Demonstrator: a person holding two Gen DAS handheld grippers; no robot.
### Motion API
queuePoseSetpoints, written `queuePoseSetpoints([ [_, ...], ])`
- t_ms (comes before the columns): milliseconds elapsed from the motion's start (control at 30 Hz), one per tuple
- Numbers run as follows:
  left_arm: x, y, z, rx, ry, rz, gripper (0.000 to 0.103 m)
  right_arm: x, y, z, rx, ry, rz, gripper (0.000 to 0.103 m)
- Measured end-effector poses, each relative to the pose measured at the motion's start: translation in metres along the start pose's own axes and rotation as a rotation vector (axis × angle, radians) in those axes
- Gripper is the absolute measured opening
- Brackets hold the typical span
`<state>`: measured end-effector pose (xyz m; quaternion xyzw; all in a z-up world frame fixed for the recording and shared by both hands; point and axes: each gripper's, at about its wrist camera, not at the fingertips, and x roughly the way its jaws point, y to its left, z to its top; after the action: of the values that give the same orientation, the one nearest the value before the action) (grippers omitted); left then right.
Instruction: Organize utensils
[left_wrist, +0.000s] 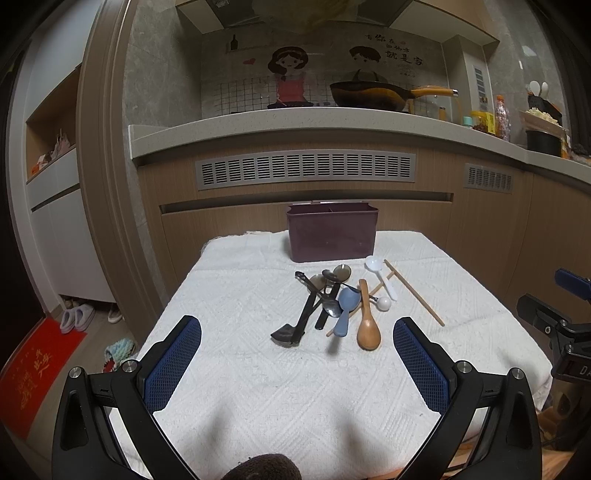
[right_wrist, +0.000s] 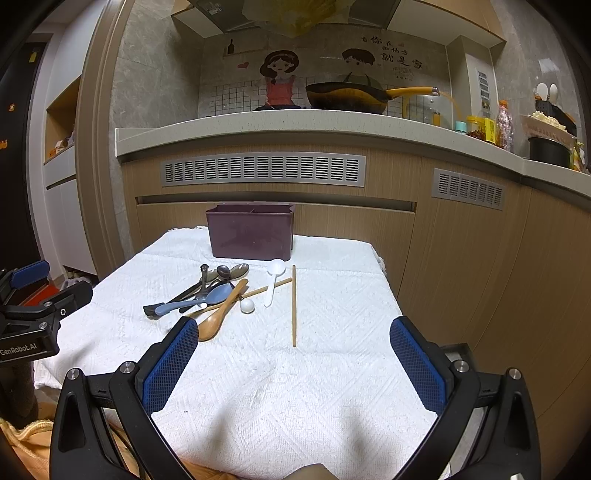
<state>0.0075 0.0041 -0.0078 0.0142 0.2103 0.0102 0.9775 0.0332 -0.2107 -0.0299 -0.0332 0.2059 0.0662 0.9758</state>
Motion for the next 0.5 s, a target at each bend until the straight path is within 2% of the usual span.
queuePoseSetpoints([
  [500, 0.012, -0.001, 0.011, 0.009, 0.026, -0.008, 0.103, 0.008, -0.001, 0.008, -0.017, 0.013, 0.000, 0.103],
])
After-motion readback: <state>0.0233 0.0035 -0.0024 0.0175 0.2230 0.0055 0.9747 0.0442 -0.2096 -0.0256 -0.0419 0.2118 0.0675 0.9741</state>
